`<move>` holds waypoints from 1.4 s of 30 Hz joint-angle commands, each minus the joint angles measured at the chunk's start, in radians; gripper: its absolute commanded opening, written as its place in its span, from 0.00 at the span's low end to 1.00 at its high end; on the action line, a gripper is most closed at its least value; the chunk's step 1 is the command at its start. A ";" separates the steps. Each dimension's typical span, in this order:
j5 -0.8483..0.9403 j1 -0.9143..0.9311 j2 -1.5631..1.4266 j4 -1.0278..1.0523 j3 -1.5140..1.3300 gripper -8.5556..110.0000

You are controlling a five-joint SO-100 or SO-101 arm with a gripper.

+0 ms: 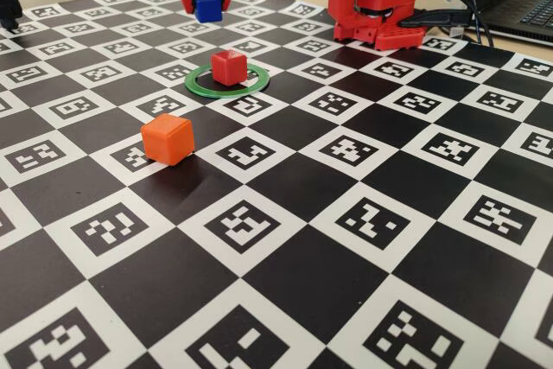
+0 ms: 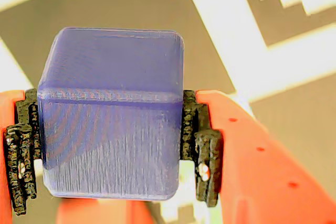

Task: Grab the red cube then put it in the green circle then put the blue cube on top and finally the orange cube on top

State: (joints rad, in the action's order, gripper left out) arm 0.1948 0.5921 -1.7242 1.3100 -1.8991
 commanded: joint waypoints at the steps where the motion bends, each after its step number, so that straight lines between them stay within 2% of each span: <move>1: -0.005 -0.054 -0.086 0.075 0.156 0.14; 9: -0.002 -0.179 -0.075 0.201 0.310 0.14; 20: -0.044 -0.331 -0.026 0.235 0.380 0.14; 42: 0.015 -0.400 -0.005 0.012 0.129 0.13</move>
State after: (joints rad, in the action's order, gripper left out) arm 0.2025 0.1933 -1.7242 1.3576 -1.7641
